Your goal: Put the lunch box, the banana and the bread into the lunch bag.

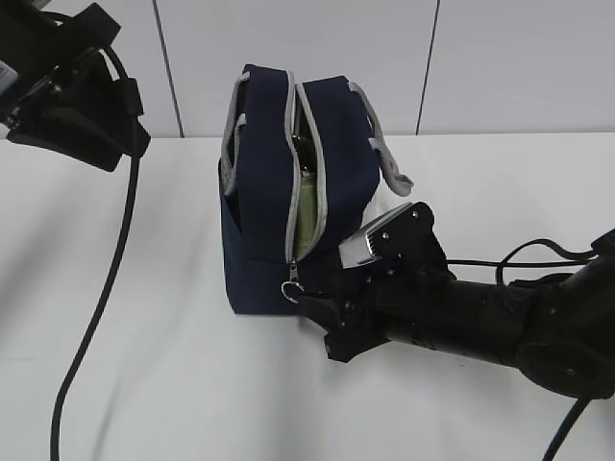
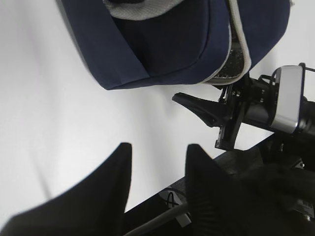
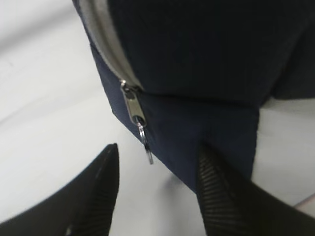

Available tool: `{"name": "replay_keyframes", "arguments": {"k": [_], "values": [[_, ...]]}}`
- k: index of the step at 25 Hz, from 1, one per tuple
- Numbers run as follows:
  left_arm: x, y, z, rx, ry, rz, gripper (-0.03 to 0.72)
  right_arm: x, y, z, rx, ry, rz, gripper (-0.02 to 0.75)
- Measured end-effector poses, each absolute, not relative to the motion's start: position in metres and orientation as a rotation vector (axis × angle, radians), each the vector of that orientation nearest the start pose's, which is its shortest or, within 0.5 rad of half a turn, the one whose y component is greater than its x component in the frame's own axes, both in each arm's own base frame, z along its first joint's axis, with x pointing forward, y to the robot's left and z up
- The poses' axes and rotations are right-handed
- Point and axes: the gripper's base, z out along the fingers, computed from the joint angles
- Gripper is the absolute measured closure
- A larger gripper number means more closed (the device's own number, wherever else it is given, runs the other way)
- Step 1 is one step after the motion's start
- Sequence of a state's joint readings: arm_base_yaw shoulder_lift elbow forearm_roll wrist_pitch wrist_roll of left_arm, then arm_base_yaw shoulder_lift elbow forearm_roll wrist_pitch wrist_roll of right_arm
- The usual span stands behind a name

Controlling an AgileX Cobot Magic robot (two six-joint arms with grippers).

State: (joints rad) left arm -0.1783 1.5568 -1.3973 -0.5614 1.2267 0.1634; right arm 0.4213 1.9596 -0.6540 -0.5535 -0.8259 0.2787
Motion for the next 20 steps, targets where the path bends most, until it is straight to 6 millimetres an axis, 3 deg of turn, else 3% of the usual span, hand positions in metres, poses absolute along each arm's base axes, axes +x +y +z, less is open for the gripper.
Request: {"name": "replay_keyframes", "arguments": {"k": [9,20], "values": [[0.299,-0.100,0.335,0.317,2.753,-0.789,0.411,0.290,0.172,0.094,-0.837,1.881,0.610,0.379],[0.299,-0.100,0.335,0.318,2.753,-0.789,0.411,0.291,0.173,0.092,-0.856,1.876,0.614,0.501]]}}
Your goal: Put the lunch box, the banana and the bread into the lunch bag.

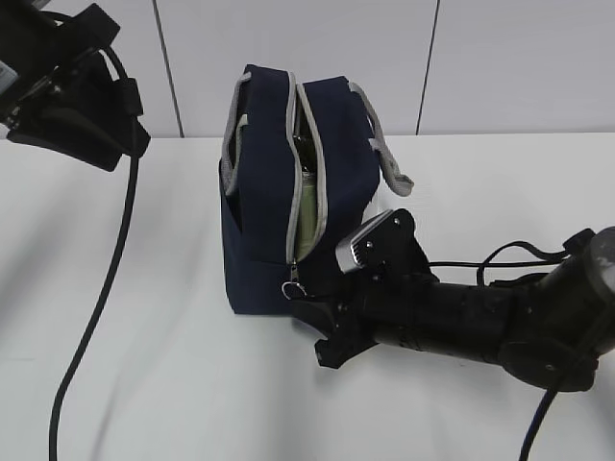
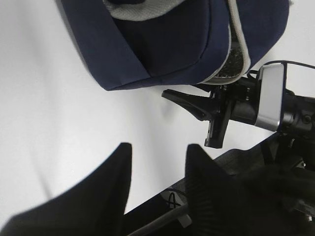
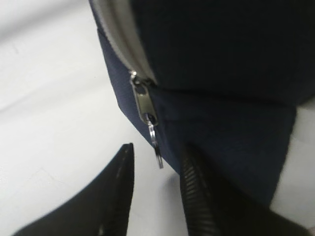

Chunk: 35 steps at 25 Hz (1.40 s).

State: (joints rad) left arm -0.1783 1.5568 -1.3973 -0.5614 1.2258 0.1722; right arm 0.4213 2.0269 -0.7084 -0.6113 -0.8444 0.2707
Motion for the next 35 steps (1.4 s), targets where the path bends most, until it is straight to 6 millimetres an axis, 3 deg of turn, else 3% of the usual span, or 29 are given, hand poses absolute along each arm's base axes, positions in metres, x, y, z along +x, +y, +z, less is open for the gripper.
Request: {"name": "replay_keyframes", "arguments": {"k": [15,18,21,23,35], "values": [[0.2988,-0.1002,0.3352,0.318,2.752,-0.789,0.411,0.2931,0.1758,0.0941,-0.887,1.852,0.619,0.506],[0.2987,-0.1004,0.3353,0.317,2.751,-0.793,0.411,0.2931,0.1758,0.0941,-0.887,1.852,0.619,0.565],[0.2987,-0.1009,0.3357,0.314,2.749,-0.802,0.411,0.2931,0.1758,0.0941,-0.887,1.852,0.619,0.708],[0.2986,-0.1014,0.3360,0.312,2.747,-0.812,0.411,0.2931,0.1758,0.0941,-0.887,1.852,0.619,0.748],[0.2985,-0.1020,0.3364,0.309,2.744,-0.824,0.421,0.2927,0.1761,0.0939,-0.885,1.856,0.628,0.754]]}}
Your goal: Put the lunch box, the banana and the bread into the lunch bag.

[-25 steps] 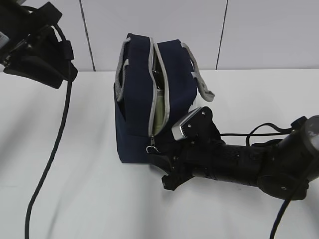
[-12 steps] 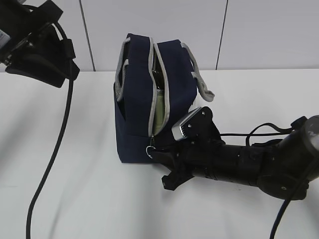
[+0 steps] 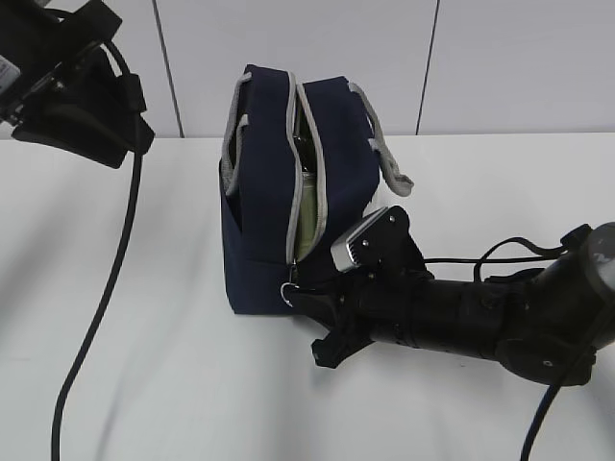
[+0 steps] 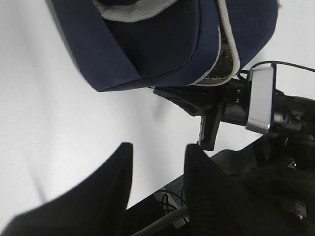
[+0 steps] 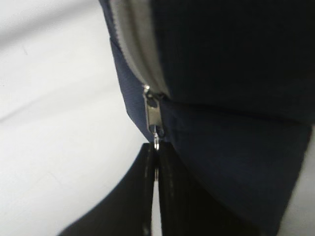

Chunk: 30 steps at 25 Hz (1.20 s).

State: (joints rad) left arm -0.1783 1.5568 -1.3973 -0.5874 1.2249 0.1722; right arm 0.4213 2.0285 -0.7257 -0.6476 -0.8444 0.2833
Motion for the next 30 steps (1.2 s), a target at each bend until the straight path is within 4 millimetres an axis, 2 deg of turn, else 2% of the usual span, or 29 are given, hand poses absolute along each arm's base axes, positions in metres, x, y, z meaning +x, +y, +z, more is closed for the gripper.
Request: {"name": "replay_keyframes", "arguments": {"k": [4,9,19,30], "values": [[0.299,-0.102,0.336,0.308,2.744,-0.825,0.422,0.292,0.176,0.095,-0.887,1.853,0.633,0.754],[0.299,-0.102,0.336,0.308,2.744,-0.825,0.430,0.291,0.178,0.106,-0.901,1.830,0.650,0.754],[0.299,-0.102,0.336,0.313,2.742,-0.825,0.433,0.282,0.174,0.110,-0.908,1.842,0.657,0.754],[0.299,-0.102,0.336,0.318,2.741,-0.824,0.433,0.281,0.174,0.112,-0.906,1.835,0.660,0.754]]}}
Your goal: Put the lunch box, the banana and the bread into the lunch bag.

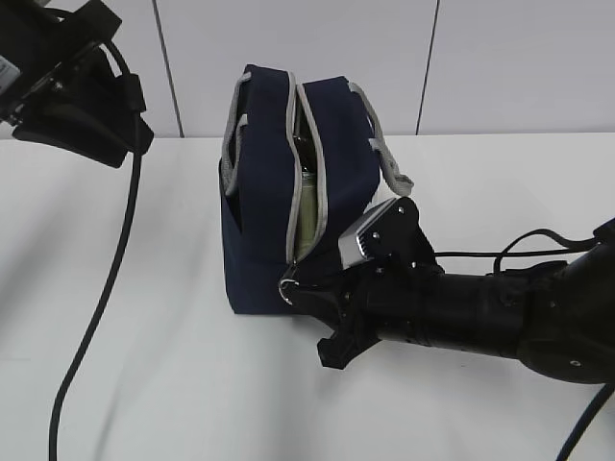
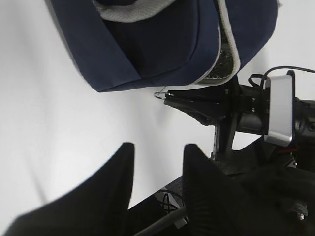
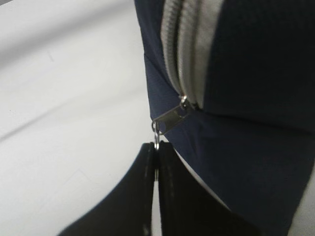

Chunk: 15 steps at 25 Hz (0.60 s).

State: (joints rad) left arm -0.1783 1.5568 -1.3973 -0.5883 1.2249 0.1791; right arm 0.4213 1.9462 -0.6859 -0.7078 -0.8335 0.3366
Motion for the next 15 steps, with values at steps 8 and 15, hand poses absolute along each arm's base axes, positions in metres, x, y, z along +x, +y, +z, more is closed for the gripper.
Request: {"name": "replay_keyframes", "arguments": {"k": [8,15], "values": [[0.299,-0.102,0.336,0.322,2.740,-0.823,0.433,0.280,0.174,0.137,-0.911,1.760,0.651,0.754],[0.299,-0.102,0.336,0.322,2.740,-0.823,0.434,0.277,0.175,0.149,-0.931,1.724,0.656,0.754]]}}
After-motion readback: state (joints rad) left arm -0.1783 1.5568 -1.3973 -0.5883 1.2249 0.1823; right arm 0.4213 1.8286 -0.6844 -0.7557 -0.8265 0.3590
